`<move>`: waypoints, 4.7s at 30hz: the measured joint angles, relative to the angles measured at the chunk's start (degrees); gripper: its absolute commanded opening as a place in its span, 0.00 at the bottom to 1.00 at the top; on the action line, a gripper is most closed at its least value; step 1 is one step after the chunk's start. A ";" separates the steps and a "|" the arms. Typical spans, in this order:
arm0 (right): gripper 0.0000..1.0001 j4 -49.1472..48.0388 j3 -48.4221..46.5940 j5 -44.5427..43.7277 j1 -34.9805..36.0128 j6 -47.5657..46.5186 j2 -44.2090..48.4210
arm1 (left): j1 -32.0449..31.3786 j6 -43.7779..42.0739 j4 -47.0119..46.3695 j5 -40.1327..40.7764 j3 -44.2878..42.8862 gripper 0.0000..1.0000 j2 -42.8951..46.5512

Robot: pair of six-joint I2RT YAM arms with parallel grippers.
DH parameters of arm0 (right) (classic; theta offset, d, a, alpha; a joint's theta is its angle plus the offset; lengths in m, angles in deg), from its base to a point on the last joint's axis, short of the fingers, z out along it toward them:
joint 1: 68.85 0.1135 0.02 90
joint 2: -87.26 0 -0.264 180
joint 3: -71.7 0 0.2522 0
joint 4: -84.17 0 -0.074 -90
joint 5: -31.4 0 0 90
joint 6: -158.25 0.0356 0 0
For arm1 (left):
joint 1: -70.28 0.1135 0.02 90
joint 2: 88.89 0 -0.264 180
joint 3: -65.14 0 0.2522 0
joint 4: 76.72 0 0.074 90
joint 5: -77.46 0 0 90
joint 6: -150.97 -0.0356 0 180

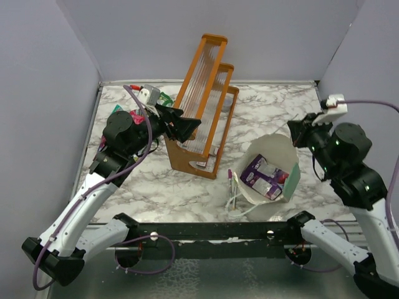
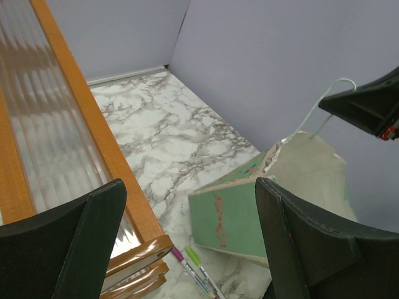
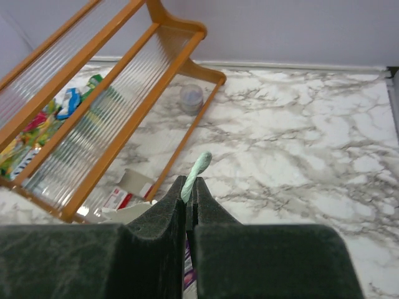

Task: Take the snacks out of the paper bag
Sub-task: Adjust the paper bag at the center of the board.

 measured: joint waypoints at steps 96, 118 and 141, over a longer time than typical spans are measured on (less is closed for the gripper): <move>0.02 -9.07 13.40 1.46 8.22 -20.04 -18.08 | 2.93 -23.52 -8.13 26.25 17.97 0.89 14.86; 0.02 18.64 17.42 25.00 8.00 -50.31 12.74 | 1.88 -14.03 -10.62 0.07 15.96 0.85 21.16; 0.02 6.64 17.44 15.32 8.00 -48.70 21.57 | -19.89 -2.97 -25.18 -3.78 28.06 0.77 12.24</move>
